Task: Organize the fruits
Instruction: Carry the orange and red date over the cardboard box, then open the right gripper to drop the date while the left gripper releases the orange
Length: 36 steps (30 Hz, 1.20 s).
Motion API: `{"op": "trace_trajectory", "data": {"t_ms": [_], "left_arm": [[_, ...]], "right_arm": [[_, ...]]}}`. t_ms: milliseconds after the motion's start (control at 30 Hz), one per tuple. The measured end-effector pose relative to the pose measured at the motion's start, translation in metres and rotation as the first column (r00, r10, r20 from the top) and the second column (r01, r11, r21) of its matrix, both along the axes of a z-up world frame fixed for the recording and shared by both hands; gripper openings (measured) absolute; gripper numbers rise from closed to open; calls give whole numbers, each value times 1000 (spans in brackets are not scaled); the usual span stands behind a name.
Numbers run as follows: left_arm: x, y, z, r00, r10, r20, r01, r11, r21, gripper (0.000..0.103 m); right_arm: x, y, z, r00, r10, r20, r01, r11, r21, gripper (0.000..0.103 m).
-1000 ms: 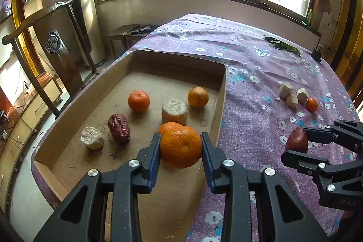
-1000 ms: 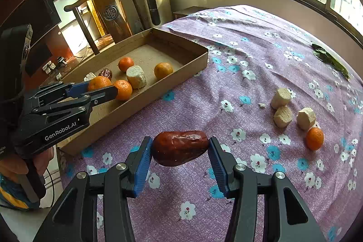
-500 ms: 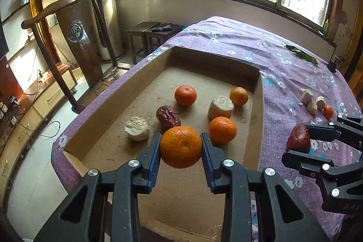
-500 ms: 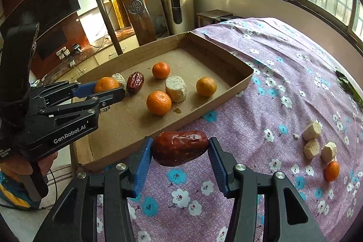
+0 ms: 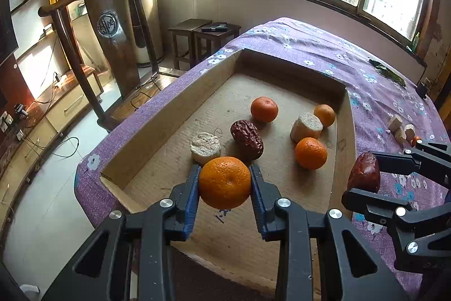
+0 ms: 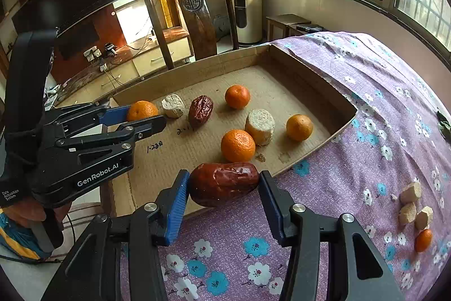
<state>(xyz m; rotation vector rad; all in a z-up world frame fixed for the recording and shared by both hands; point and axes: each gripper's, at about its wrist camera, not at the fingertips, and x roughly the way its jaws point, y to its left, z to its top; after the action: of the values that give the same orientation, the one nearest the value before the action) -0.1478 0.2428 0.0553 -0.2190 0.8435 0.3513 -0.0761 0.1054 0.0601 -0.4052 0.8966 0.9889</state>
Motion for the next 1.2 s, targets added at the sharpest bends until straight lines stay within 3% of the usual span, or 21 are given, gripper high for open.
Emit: {"op": "trace_trajectory", "data": {"t_ms": [633, 1000, 1133, 1200], "left_arm": [[12, 7, -20, 999, 5, -44, -7, 999, -35, 33], [14, 4, -21, 998, 27, -58, -27, 1000, -4, 34], [13, 7, -20, 998, 36, -54, -37, 999, -13, 48], [12, 8, -19, 998, 41, -51, -42, 999, -13, 50]], "right_arm": [[-1, 43, -31, 996, 76, -48, -79, 995, -68, 54], [-1, 50, -35, 996, 77, -42, -80, 995, -66, 55], [0, 47, -33, 996, 75, -53, -78, 996, -50, 59], [-1, 45, -31, 996, 77, -53, -80, 996, -46, 60]]}}
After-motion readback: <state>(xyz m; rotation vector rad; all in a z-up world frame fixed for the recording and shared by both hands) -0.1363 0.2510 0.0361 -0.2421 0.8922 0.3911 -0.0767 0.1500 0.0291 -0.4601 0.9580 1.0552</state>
